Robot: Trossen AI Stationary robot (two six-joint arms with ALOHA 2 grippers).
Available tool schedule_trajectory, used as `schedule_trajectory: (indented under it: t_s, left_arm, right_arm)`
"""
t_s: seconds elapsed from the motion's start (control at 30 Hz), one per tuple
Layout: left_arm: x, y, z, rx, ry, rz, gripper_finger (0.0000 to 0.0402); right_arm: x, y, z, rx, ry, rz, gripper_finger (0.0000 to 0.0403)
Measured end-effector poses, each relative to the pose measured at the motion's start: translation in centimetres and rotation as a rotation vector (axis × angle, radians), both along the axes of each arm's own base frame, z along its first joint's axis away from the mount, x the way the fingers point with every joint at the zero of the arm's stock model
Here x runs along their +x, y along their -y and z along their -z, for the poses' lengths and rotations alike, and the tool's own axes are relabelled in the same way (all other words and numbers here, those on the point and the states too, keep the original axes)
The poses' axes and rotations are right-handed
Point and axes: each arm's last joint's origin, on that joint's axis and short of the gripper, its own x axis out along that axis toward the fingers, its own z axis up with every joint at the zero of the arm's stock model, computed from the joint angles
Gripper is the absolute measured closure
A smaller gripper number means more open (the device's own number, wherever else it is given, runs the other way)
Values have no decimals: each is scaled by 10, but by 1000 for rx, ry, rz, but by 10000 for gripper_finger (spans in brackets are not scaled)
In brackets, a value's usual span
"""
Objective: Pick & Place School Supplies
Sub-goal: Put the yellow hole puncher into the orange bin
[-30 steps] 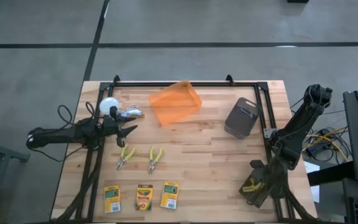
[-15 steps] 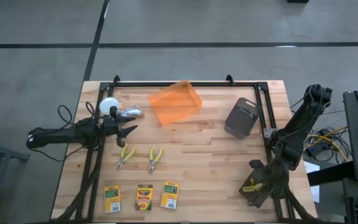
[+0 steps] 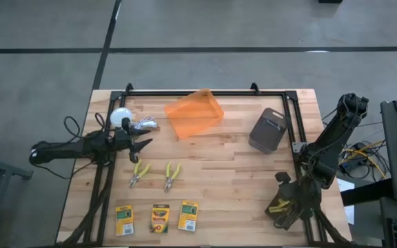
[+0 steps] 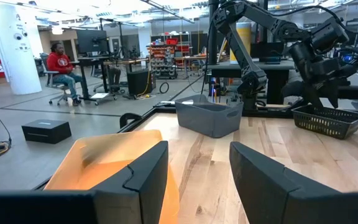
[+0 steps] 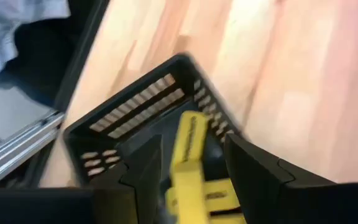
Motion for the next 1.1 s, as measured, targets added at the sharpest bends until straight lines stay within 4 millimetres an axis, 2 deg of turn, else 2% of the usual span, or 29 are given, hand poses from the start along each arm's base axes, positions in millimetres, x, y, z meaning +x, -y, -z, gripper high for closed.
schedule_trajectory:
  t_s: [0.43,0.67,0.77,0.9,1.1]
  left_arm:
    - [0,0,0,0,0,0,223]
    - [0,0,0,0,0,0,223]
    - [0,0,0,0,0,0,223]
    - [0,0,0,0,0,0,223]
    - [0,0,0,0,0,0,223]
  right_arm:
    - [14,1,-19,-229,437,134,234]
    - [24,-8,-36,-184,662,240,234]
    - [28,-7,-42,-221,735,279,234]
    - [35,-2,-44,-292,764,306,234]
    - [55,9,-43,-228,716,324,234]
